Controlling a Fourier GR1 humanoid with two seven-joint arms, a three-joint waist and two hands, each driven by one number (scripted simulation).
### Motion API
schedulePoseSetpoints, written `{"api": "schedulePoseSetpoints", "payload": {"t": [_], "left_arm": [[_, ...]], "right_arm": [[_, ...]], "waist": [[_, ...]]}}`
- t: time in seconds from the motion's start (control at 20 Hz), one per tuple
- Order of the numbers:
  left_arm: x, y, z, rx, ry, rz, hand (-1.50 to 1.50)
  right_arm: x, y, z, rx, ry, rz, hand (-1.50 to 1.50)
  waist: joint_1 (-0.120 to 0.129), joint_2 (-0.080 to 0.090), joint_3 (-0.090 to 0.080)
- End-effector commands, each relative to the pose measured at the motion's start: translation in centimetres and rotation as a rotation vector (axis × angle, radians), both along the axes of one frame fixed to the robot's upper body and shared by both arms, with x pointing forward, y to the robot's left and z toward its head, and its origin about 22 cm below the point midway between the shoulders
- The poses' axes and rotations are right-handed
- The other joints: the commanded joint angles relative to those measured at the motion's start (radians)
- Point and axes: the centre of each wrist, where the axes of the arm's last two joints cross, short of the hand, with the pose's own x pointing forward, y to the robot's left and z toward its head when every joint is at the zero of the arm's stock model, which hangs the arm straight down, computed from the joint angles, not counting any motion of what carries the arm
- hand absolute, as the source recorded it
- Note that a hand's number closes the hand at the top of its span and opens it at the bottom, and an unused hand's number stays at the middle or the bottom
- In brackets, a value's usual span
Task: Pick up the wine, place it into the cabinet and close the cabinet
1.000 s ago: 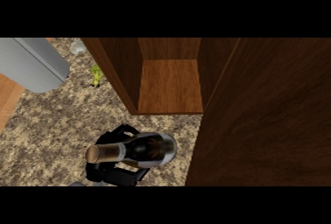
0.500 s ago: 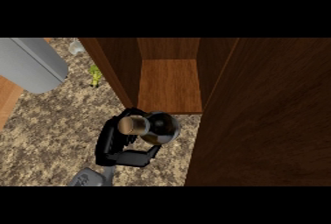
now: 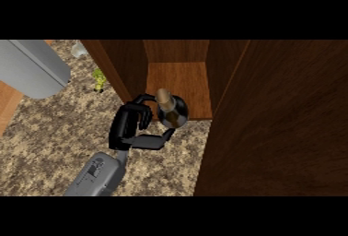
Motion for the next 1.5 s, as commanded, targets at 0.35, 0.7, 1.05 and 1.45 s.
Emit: {"api": "schedulePoseSetpoints", "payload": {"t": [0.35, 0.7, 1.05, 1.45], "left_arm": [[4.0, -1.1, -0.4, 0.032, 0.058, -0.015, 1.50], [5.9, -3.3, -0.1, 0.017, 0.055, -0.017, 1.50], [7.9, -5.2, 1.4, 0.014, 0.069, 0.032, 1.50], [10.4, -4.6, 1.7, 0.177, 0.111, 0.055, 1.50]], "right_arm": [[-3.2, -1.3, 3.6, 0.082, -0.024, 0.060, -1.50], [-3.0, -1.3, 3.6, 0.089, -0.030, 0.049, -1.50], [-3.0, -1.2, 2.7, 0.100, -0.031, 0.081, -1.50], [-2.8, -1.8, 2.9, 0.100, -0.042, 0.078, -1.50]], "waist": [[-0.002, 0.004, 0.000], [-0.011, 0.006, -0.001], [-0.039, 0.007, 0.000], [-0.040, 0.013, 0.001]]}}
